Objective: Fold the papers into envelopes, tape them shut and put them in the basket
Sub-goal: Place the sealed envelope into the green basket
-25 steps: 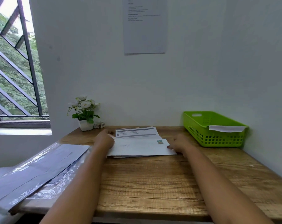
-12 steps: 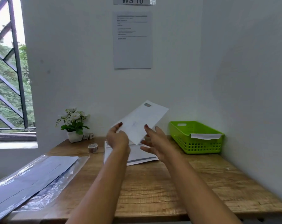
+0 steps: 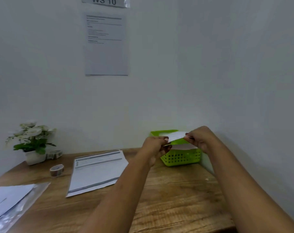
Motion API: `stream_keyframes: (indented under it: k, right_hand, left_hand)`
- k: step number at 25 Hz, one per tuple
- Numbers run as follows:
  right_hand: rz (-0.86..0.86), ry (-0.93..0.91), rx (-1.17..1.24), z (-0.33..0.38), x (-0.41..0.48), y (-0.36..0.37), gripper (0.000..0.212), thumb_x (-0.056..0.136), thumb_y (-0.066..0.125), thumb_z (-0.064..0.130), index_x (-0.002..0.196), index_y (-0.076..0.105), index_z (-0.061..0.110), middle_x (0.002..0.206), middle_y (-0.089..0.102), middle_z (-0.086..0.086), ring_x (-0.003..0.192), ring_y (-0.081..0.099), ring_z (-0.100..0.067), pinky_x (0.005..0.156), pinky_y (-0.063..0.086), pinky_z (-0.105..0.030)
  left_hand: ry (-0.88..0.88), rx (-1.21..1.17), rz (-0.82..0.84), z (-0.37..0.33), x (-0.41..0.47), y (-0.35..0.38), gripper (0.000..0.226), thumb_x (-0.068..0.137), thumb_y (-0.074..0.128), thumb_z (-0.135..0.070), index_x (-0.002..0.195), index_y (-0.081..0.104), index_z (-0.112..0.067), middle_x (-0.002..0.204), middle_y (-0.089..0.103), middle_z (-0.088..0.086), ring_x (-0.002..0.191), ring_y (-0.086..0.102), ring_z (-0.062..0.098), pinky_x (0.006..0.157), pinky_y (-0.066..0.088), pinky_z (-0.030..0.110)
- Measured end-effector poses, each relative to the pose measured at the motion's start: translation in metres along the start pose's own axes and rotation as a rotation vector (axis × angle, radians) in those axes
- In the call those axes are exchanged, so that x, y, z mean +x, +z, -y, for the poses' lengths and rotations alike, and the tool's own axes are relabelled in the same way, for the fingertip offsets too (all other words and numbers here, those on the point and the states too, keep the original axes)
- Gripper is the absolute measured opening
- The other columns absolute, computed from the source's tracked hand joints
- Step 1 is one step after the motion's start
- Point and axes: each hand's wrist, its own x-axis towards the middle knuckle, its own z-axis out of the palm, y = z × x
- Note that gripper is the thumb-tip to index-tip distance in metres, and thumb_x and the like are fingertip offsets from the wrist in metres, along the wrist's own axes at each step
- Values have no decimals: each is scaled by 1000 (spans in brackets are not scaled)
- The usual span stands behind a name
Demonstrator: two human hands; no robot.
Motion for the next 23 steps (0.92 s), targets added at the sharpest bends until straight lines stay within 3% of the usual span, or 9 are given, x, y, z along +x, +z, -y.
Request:
stream_keyframes:
  k: [2, 6, 8, 10, 14, 16, 18, 21, 23]
  right_hand:
    - [-62, 1, -69, -3, 16, -15, 15, 80, 56, -19, 74, 52, -5, 77, 51, -19, 43, 60, -19, 34, 48, -18]
    - [-119, -46, -304, -16, 40, -25, 22, 80, 59, -14, 68, 51, 3, 71, 54, -13, 56, 61, -20, 46, 55, -22]
    - [-129, -105, -444, -22, 45, -21, 13, 78, 64, -9, 78, 60, 3, 80, 63, -13, 69, 66, -23, 59, 58, -24]
    - [-186, -182, -591, -31, 52, -14, 30, 71, 69, -8, 98, 68, 3, 102, 68, -18, 88, 69, -32, 80, 58, -38]
    - [-330, -353, -741, -39, 44, -6, 39, 80, 68, 8, 118, 59, 13, 129, 50, -12, 107, 61, -34, 94, 49, -38]
    - [-391, -407, -890, -40, 38, -5, 38, 86, 65, 19, 123, 54, 15, 133, 47, -10, 111, 56, -37, 90, 45, -40]
    - [-461, -498, -1058, -42, 27, 3, 29, 91, 59, 20, 119, 55, 13, 129, 50, -9, 99, 61, -40, 78, 46, -40]
    - [-544, -865, -936, -40, 6, 42, 11, 89, 55, 10, 97, 62, 14, 106, 58, -10, 71, 63, -40, 57, 41, -34]
    - [-394, -1014, -811, -31, -12, 80, 10, 84, 57, 10, 89, 63, 16, 96, 60, -7, 70, 63, -36, 57, 46, -35]
  left_hand:
    - [2, 83, 69, 3, 7, 11, 12, 93, 53, 0, 102, 60, 2, 77, 56, 11, 64, 55, 18, 48, 51, 14]
    - [74, 513, 69, 8, 21, 13, 16, 91, 62, -18, 103, 65, -8, 84, 60, 6, 58, 50, 12, 45, 44, 16]
    - [161, 701, 9, 12, 28, 8, 21, 89, 63, -26, 105, 68, -14, 83, 62, 0, 57, 49, 10, 46, 41, 17]
    - [260, 766, -31, 17, 31, 4, 21, 89, 63, -28, 103, 70, -14, 80, 63, -1, 55, 49, 9, 41, 39, 12]
    - [231, 767, -92, 19, 35, -28, 19, 88, 64, -28, 100, 70, -14, 81, 66, 0, 53, 52, 9, 42, 40, 13]
    - [173, 819, -177, 17, 36, -62, 16, 87, 65, -26, 97, 70, -14, 81, 67, -1, 59, 57, 11, 51, 44, 19]
    - [141, 941, -303, 18, 38, -106, 16, 85, 67, -21, 99, 71, -15, 94, 69, 2, 84, 64, 17, 72, 51, 26]
    - [29, 1209, -458, 15, 38, -176, 34, 86, 65, -31, 117, 64, -16, 121, 63, 7, 113, 56, 25, 98, 44, 36]
    - [-118, 1381, -521, 13, 37, -218, 58, 85, 58, -51, 131, 51, -17, 138, 50, 11, 125, 46, 30, 105, 39, 44]
